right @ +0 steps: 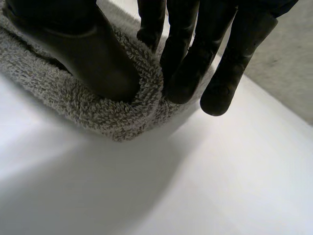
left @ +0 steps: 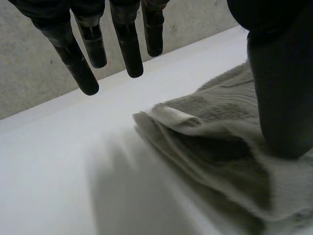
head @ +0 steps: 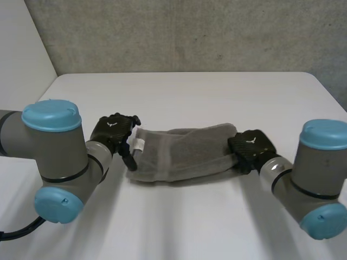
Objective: Fold the towel.
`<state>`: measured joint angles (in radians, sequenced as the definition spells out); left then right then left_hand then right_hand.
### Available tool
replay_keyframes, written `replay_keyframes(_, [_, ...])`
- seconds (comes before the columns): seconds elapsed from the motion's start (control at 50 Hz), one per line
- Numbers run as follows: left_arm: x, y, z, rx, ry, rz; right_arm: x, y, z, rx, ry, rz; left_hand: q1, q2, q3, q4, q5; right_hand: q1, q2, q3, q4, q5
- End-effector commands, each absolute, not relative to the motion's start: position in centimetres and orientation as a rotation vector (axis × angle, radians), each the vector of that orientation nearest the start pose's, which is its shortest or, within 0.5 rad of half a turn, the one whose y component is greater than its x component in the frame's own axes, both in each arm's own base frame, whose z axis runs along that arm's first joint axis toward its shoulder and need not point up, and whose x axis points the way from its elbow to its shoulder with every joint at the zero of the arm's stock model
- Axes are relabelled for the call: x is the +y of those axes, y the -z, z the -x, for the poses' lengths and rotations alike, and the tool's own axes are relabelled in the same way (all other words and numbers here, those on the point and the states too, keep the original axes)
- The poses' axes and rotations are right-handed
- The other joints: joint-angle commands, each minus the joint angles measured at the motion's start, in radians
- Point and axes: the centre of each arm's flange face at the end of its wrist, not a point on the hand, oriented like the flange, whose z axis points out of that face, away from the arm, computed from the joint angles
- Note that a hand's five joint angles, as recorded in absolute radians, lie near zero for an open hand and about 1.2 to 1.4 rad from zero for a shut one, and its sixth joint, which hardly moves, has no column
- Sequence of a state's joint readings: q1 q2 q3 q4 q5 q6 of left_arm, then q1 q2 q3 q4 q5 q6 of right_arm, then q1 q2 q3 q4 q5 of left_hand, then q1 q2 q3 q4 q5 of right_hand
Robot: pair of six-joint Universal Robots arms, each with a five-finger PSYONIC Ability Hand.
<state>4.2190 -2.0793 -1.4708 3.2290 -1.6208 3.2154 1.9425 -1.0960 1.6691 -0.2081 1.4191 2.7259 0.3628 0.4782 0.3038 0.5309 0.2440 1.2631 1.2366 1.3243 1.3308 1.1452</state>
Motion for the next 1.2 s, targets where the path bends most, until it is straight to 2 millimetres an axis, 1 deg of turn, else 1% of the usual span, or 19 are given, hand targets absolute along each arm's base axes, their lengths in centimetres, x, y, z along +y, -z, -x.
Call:
replay_keyframes(0.02, [-26.7, -19.6, 29.0, 2.599, 2.020, -0.699, -28.1, -19.2, -24.9, 2.179, 1.965, 1.219, -0.158, -0.273, -0.099, -0.326, -0.214, 0.133, 0.160, 0.072, 0.065, 0.077])
replay_keyframes(0.1, [-26.4, -21.3, 29.3, 2.573, 2.071, -0.706, -27.5, -21.9, -27.9, 2.018, 2.053, 1.276, -0.167, -0.282, -0.108, -0.335, -0.223, 0.133, 0.160, 0.072, 0.065, 0.077])
replay_keyframes(0.16, [-26.5, -23.0, 29.3, 2.538, 2.124, -0.691, -25.2, -23.0, -32.6, 1.840, 2.027, 1.348, -0.170, -0.285, -0.111, -0.338, -0.226, 0.133, 0.160, 0.072, 0.065, 0.077])
replay_keyframes(0.24, [-26.8, -25.0, 28.7, 2.483, 2.200, -0.638, -21.3, -19.8, -38.3, 1.740, 1.806, 1.515, -0.170, -0.285, -0.111, -0.338, -0.226, 0.133, 0.160, 0.072, 0.065, 0.077])
replay_keyframes(0.36, [-28.0, -25.7, 27.5, 2.456, 2.210, -0.561, -17.3, -16.9, -41.5, 1.660, 1.591, 1.652, -0.173, -0.288, -0.114, -0.341, -0.229, 0.133, 0.160, 0.072, 0.065, 0.077])
replay_keyframes(0.38, [-28.0, -25.8, 27.5, 2.453, 2.217, -0.558, -16.3, -16.3, -41.9, 1.641, 1.541, 1.671, -0.173, -0.288, -0.114, -0.341, -0.229, -0.046, -0.020, -0.107, -0.114, -0.103])
replay_keyframes(0.4, [-28.1, -25.9, 27.5, 2.452, 2.224, -0.550, -15.8, -15.9, -41.9, 1.640, 1.515, 1.676, -0.173, -0.288, -0.114, -0.341, -0.229, -0.461, -0.434, -0.522, -0.528, -0.517])
replay_keyframes(0.42, [-28.1, -25.9, 27.5, 2.452, 2.224, -0.550, -15.8, -15.9, -41.9, 1.640, 1.514, 1.676, -0.173, -0.288, -0.114, -0.341, -0.229, -0.465, -0.438, -0.526, -0.532, -0.521])
replay_keyframes(0.44, [-28.2, -26.0, 27.5, 2.456, 2.229, -0.543, -15.9, -16.1, -41.8, 1.648, 1.518, 1.658, -0.173, -0.288, -0.114, -0.341, -0.229, -0.921, -0.895, -0.982, -0.989, -0.978])
replay_keyframes(0.46, [-28.3, -25.7, 27.6, 2.470, 2.222, -0.540, -16.1, -16.4, -41.6, 1.665, 1.525, 1.631, -0.173, -0.288, -0.114, -0.341, -0.229, -1.089, -1.062, -1.150, -1.156, -1.145])
replay_keyframes(0.56, [-28.4, -24.1, 28.3, 2.529, 2.179, -0.557, -19.5, -19.9, -39.2, 1.796, 1.625, 1.419, -0.173, -0.288, -0.114, -0.341, -0.229, -1.089, -1.062, -1.150, -1.156, -1.145])
replay_keyframes(0.62, [-28.3, -22.8, 29.0, 2.574, 2.145, -0.577, -22.1, -20.8, -36.8, 1.900, 1.647, 1.277, -0.173, -0.288, -0.114, -0.341, -0.229, -1.089, -1.062, -1.150, -1.156, -1.145])
replay_keyframes(0.7, [-27.8, -21.0, 30.2, 2.636, 2.099, -0.629, -22.9, -20.6, -35.7, 1.961, 1.611, 1.186, -0.173, -0.288, -0.114, -0.341, -0.229, -1.089, -1.062, -1.150, -1.156, -1.145])
replay_keyframes(0.8, [-27.3, -17.5, 31.1, 2.721, 1.971, -0.694, -23.3, -19.7, -35.4, 2.007, 1.562, 1.128, -0.167, -0.282, -0.108, -0.335, -0.223, -1.089, -1.062, -1.150, -1.156, -1.145])
replay_keyframes(0.96, [-26.5, -13.3, 31.9, 2.790, 1.811, -0.770, -25.0, -13.7, -35.1, 2.146, 1.429, 1.125, -0.161, -0.276, -0.102, -0.329, -0.217, -1.089, -1.062, -1.150, -1.156, -1.145])
replay_keyframes(1.08, [-26.7, -14.7, 32.1, 2.775, 1.862, -0.757, -25.7, -14.2, -34.9, 2.153, 1.451, 1.106, -0.155, -0.271, -0.096, -0.323, -0.211, -1.089, -1.062, -1.150, -1.156, -1.145])
replay_keyframes(1.14, [-26.7, -17.7, 32.2, 2.734, 1.952, -0.750, -25.8, -17.0, -34.6, 2.109, 1.524, 1.060, -0.158, -0.273, -0.099, -0.326, -0.214, -1.089, -1.062, -1.150, -1.156, -1.145])
replay_keyframes(1.18, [-26.4, -20.9, 32.0, 2.681, 2.051, -0.739, -26.1, -22.0, -33.6, 2.034, 1.645, 0.946, -0.164, -0.279, -0.105, -0.332, -0.220, -1.089, -1.062, -1.150, -1.156, -1.145])
replay_keyframes(1.2, [-26.4, -21.0, 32.0, 2.681, 2.051, -0.739, -26.1, -22.0, -33.6, 2.034, 1.646, 0.945, -0.164, -0.279, -0.105, -0.332, -0.220, -1.089, -1.062, -1.150, -1.156, -1.145])
